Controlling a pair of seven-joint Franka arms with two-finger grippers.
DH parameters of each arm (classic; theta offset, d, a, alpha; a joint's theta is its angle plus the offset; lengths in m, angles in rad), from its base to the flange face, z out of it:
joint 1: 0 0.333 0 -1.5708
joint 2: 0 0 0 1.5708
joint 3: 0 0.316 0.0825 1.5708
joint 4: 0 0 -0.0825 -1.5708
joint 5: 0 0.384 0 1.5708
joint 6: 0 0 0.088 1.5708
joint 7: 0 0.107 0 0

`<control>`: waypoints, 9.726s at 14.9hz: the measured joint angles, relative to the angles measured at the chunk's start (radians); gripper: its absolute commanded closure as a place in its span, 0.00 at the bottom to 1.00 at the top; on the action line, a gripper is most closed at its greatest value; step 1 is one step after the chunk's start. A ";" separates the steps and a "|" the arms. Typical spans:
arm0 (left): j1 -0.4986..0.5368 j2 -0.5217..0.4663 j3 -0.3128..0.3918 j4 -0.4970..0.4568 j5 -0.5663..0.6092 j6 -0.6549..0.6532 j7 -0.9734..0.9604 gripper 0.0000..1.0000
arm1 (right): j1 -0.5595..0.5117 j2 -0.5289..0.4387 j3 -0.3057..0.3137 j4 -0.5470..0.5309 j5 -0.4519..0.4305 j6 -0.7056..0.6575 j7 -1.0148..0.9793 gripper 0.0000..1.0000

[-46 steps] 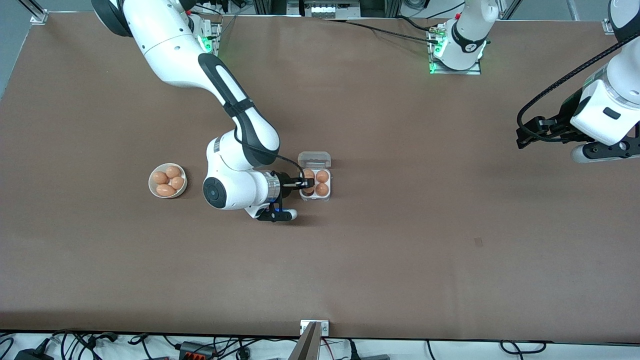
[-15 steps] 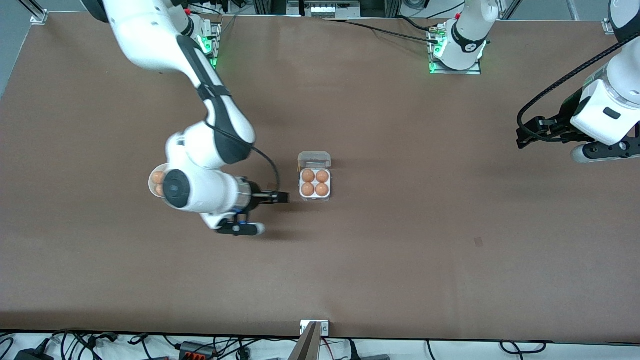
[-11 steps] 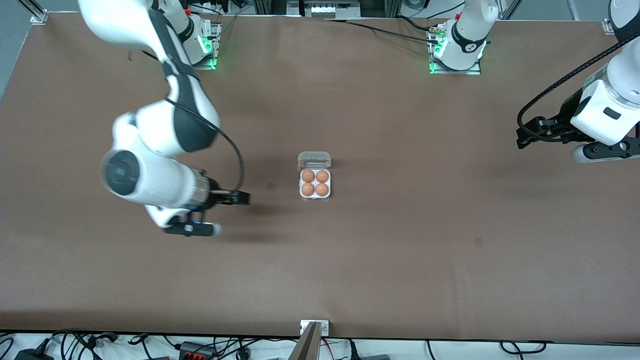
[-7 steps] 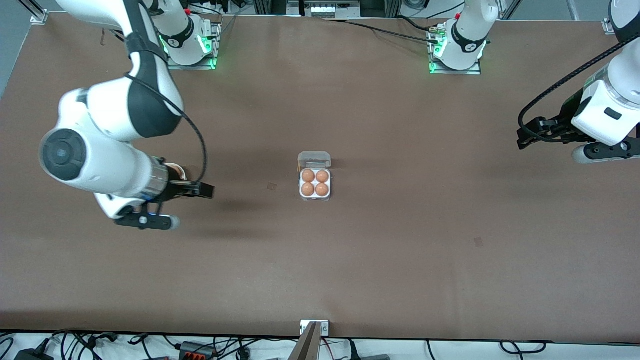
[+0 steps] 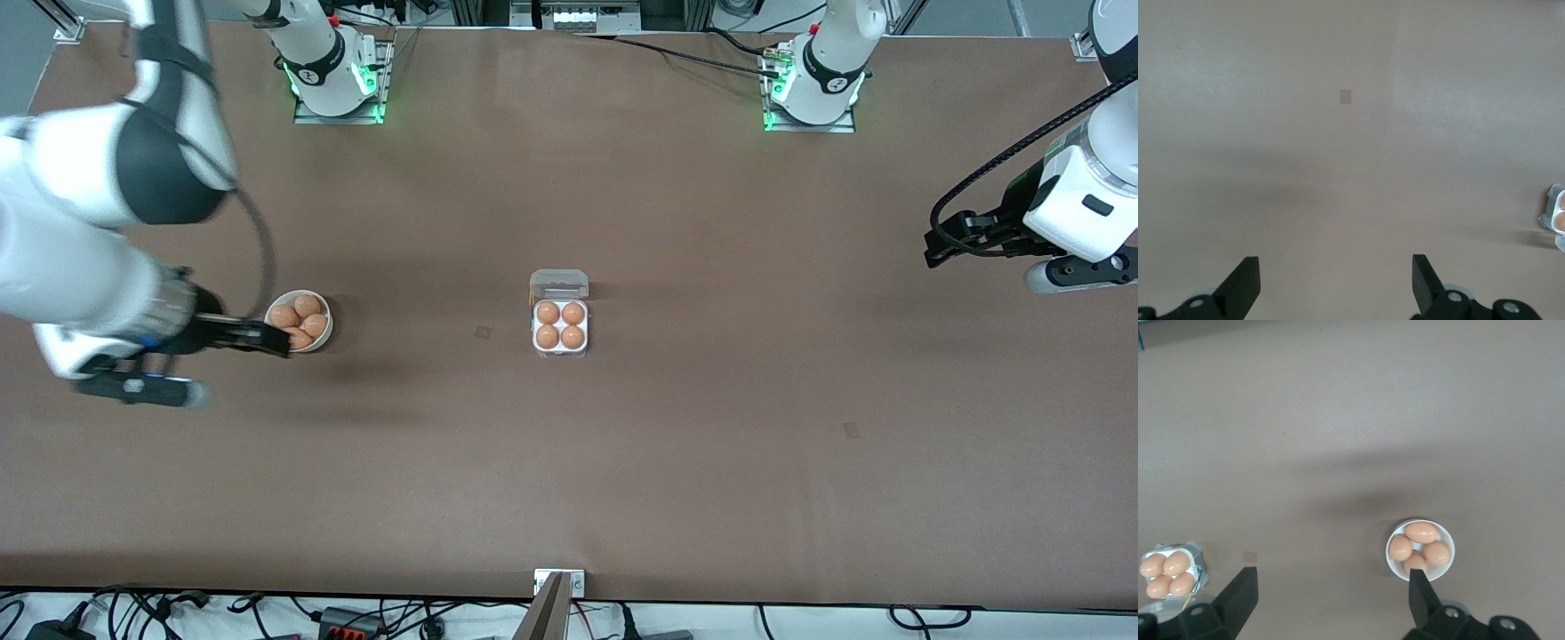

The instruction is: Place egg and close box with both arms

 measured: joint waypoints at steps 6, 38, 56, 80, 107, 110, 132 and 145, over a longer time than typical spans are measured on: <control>0.000 0.000 0.000 0.000 0.000 -0.008 0.000 0.64 | -0.256 -0.117 0.157 -0.050 -0.040 -0.006 -0.117 0.00; -0.039 0.000 -0.034 0.000 -0.213 -0.115 0.008 1.00 | -0.302 -0.476 0.212 -0.505 -0.193 0.066 -0.261 0.00; -0.532 0.349 -0.041 -0.008 -0.268 0.334 -0.328 1.00 | -0.301 -0.491 0.215 -0.503 -0.193 0.064 -0.261 0.00; -0.710 0.568 -0.035 -0.036 -0.277 0.506 -0.525 1.00 | -0.301 -0.491 0.215 -0.503 -0.193 0.063 -0.261 0.00; -0.634 0.679 -0.004 0.091 -0.134 0.785 -0.512 1.00 | -0.302 -0.491 0.215 -0.492 -0.193 0.063 -0.260 0.00; -0.635 0.696 -0.006 0.090 -0.083 0.851 -0.512 1.00 | -0.303 -0.491 0.214 -0.492 -0.193 0.063 -0.260 0.00; -0.152 0.244 -0.005 0.133 -0.061 0.262 -0.273 1.00 | -0.309 -0.491 0.209 -0.490 -0.193 0.023 -0.261 0.00; -0.019 0.134 -0.004 0.130 -0.060 0.048 0.048 1.00 | -0.309 -0.491 0.210 -0.490 -0.193 0.024 -0.261 0.00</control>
